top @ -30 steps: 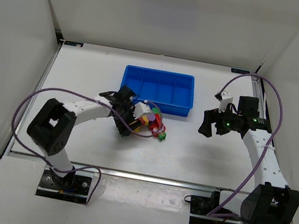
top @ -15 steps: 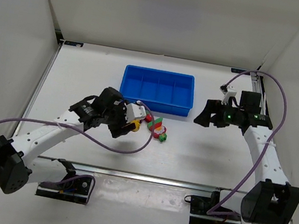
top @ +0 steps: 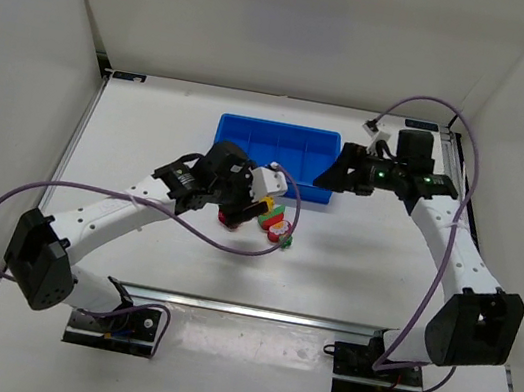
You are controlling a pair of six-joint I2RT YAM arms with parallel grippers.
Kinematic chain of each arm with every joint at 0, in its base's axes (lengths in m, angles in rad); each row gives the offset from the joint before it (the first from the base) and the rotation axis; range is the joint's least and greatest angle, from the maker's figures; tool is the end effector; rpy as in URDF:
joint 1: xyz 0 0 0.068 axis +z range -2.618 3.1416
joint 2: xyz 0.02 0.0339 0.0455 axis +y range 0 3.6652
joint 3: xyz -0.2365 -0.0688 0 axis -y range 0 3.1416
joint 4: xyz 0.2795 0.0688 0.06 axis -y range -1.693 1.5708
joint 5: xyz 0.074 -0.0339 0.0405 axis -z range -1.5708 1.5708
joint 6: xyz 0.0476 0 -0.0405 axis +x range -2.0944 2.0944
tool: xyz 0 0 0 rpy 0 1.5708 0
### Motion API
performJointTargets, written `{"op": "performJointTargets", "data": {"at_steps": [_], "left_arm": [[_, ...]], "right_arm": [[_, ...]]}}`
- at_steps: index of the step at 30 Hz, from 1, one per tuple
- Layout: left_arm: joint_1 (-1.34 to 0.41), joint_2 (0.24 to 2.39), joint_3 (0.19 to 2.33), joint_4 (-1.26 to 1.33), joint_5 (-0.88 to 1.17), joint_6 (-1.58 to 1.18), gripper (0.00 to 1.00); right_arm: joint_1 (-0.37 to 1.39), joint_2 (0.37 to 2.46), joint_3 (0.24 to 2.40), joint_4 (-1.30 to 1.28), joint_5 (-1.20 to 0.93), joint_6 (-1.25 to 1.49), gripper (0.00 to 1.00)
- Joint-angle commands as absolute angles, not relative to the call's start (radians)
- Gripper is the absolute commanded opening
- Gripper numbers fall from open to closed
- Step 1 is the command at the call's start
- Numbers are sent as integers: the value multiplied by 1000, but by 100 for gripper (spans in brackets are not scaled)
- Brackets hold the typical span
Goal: Sort the legos into containers by color
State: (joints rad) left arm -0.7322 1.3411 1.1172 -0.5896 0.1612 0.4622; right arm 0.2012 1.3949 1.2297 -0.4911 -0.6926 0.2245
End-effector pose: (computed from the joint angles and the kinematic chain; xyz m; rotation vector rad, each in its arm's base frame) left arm 0.2441 -0.2297 0.2523 1.4094 1.9357 -0.3197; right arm 0.3387 0.1001 0.2921 -0.3641 2.1995 1.0024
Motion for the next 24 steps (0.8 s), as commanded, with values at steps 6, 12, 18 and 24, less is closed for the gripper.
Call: {"op": "performJointTargets", "data": {"at_steps": [6, 12, 18, 24], "left_arm": [[-762, 1426, 1267, -500, 115, 431, 35], [-764, 1445, 1281, -479, 127, 433, 34], [-764, 1457, 1289, -462, 138, 437, 34], [-764, 1465, 1290, -443, 140, 446, 34]], "right_arm": [[317, 1459, 1288, -436, -683, 232, 94], [365, 1519, 1342, -434, -689, 203, 94], [394, 1555, 1387, -417, -729, 201, 94], [425, 1566, 1387, -408, -767, 180, 94]]}}
